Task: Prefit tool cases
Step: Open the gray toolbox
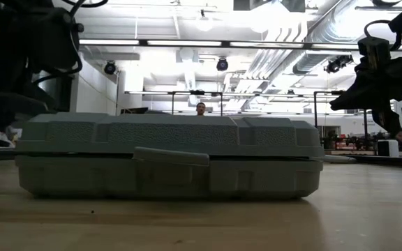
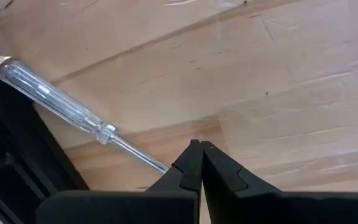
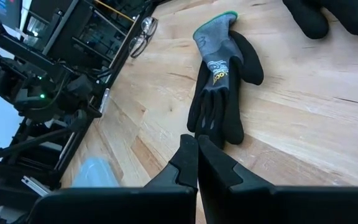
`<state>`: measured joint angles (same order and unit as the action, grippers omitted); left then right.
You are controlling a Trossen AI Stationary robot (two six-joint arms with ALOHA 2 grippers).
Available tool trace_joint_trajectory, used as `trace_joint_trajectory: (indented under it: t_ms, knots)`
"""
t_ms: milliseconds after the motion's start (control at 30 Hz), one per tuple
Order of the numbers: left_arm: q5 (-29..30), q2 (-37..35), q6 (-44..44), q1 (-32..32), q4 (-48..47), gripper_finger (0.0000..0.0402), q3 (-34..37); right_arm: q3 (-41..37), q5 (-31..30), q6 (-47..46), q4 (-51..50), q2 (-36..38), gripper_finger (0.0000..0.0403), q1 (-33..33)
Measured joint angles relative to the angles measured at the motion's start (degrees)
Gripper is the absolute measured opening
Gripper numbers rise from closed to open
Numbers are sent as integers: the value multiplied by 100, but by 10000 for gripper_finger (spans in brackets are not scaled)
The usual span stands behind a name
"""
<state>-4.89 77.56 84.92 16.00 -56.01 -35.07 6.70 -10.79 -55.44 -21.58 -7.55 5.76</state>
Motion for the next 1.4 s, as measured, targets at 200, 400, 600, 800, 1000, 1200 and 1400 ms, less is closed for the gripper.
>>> trace_joint_trajectory:
  t_ms: [200, 400, 600, 800, 1000, 1200, 1400]
  knots:
    - [-27, 0, -38, 34, 5, 0, 0, 2, 2, 0, 0, 0, 0, 0]
    - [19, 0, -43, 32, 43, 0, 0, 2, 2, 0, 0, 0, 0, 0]
    - [74, -28, -749, -61, 2354, 0, -2, 0, 158, -268, -2, 0, 0, 0]
    - [413, -26, -1622, -380, 4058, 0, -13, 0, 909, -760, -12, -170, 0, -8]
    - [60, -24, -2218, -508, 4251, 0, -11, 33, 1776, -1038, -171, -892, 0, -289]
    - [70, -22, -1561, -43, 4378, 0, -11, 39, 1772, -986, 546, -1559, 0, -832]
    - [495, -22, -452, 684, 4592, 0, -7, 42, 1631, -970, 1514, -2096, 0, -1283]
